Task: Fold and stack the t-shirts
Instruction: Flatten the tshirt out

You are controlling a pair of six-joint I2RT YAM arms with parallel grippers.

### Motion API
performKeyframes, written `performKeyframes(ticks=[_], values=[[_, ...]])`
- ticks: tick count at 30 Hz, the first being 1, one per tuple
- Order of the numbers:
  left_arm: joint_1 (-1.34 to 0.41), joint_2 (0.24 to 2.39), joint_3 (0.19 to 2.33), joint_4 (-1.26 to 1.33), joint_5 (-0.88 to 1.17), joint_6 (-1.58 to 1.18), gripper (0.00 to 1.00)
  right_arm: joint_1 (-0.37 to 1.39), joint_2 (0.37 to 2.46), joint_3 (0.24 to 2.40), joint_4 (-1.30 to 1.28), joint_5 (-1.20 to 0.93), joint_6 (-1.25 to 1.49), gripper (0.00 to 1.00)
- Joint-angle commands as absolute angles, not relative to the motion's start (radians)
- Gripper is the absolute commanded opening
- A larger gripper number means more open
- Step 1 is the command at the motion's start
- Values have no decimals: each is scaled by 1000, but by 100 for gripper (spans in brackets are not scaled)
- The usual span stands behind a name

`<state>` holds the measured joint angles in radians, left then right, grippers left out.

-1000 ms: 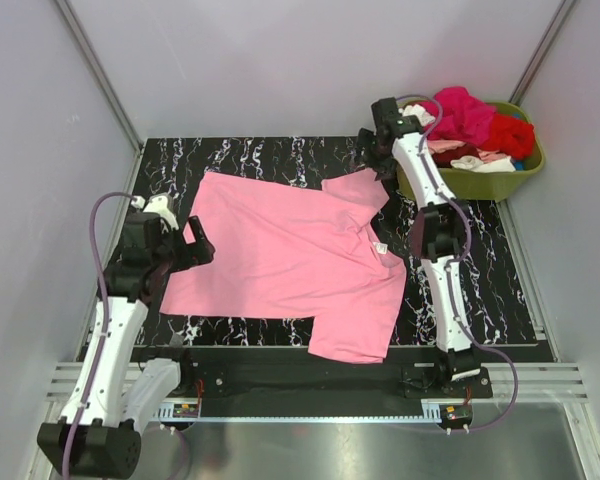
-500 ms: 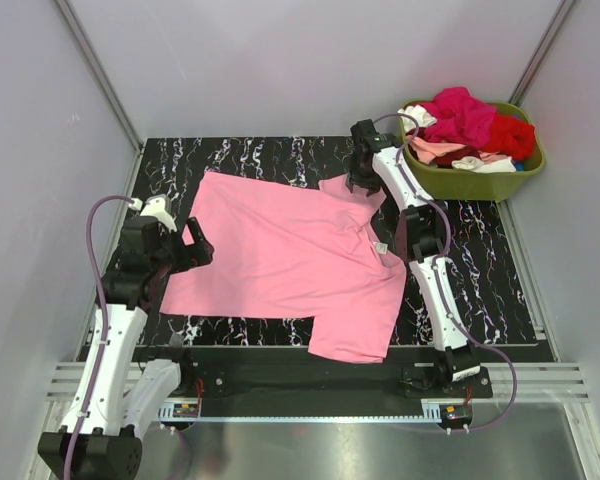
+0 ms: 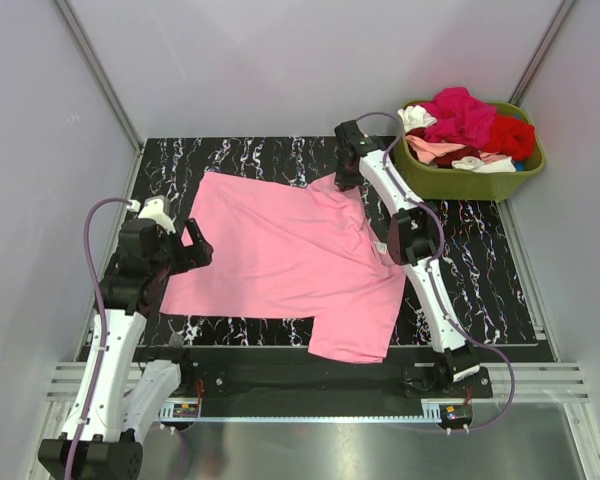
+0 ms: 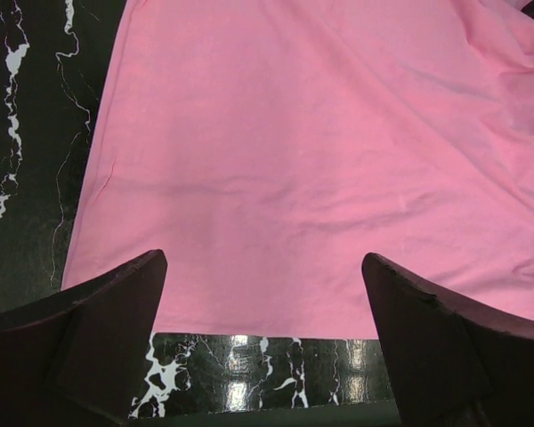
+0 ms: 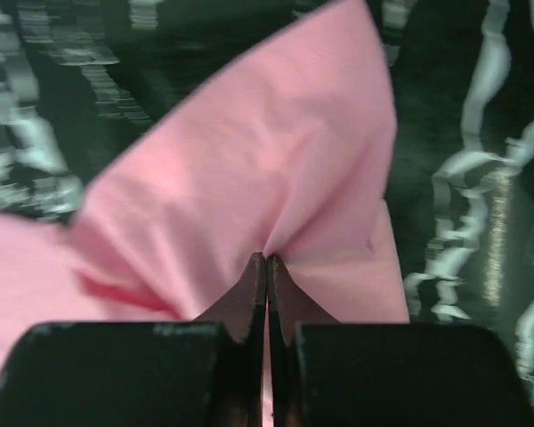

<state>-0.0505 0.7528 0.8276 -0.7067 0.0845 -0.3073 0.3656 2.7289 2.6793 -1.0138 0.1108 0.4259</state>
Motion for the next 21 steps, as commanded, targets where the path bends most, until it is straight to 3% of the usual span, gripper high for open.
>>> performKeyframes(ticks=[1,8,15,21], values=[[-54,735,828,-661,68,-305,99,423,2589,2694,-838,16,446,0],[-54,730,830,-664,48,-307,99,434,2695,2749,-649,-11,509,0],[-54,718,831,-666,32,-310,99,439,2724,2801,-584,535,457,0],[-54,719,828,-666,22,-313,99,402,2669,2775,-540,638,364,0]])
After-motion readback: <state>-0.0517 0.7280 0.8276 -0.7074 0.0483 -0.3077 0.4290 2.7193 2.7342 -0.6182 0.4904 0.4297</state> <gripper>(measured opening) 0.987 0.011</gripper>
